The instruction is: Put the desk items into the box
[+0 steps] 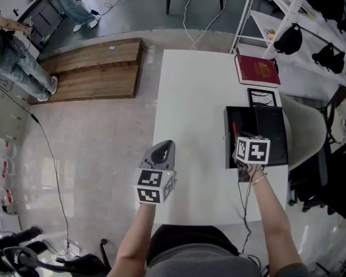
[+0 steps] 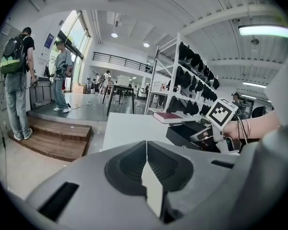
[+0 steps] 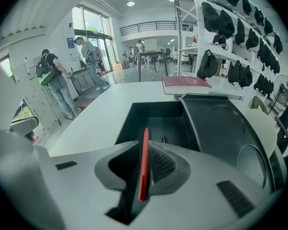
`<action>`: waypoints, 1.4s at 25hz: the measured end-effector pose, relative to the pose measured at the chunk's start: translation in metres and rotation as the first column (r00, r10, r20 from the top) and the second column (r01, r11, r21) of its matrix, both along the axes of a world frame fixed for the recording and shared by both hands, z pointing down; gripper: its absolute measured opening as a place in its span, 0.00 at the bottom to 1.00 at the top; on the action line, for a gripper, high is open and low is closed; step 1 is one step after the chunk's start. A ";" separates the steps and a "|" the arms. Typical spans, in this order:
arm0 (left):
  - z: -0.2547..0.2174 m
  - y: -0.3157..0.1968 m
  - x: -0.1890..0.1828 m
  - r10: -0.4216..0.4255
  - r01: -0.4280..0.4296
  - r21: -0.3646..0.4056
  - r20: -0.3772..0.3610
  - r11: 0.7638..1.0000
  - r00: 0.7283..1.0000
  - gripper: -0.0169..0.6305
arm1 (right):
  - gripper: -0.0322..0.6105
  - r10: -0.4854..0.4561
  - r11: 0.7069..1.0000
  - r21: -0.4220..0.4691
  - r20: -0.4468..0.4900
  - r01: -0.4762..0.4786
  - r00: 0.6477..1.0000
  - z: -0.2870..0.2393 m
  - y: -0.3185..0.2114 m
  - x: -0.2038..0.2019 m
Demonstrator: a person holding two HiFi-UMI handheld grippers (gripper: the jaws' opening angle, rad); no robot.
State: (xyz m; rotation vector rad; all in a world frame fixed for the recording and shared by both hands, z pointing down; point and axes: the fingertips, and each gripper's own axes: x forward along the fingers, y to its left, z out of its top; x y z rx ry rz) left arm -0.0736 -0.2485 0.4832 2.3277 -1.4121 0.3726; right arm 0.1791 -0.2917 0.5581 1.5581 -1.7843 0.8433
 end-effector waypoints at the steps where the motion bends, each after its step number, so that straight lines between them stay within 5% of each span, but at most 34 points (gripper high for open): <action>1: -0.001 0.000 0.001 0.002 -0.002 0.002 0.000 1.000 1.000 0.04 | 0.15 -0.003 1.000 0.014 -0.001 0.004 1.000 -0.004 0.000 -0.001; 19: -0.025 0.009 0.021 0.050 -0.051 0.054 0.024 0.997 0.998 0.04 | 0.07 -0.043 0.966 0.257 0.070 0.024 0.997 -0.088 0.034 -0.014; 35: -0.045 0.022 0.030 0.061 -0.065 0.110 0.046 0.992 0.997 0.04 | 0.06 -0.089 0.885 0.466 0.135 0.016 0.987 -0.152 0.094 -0.025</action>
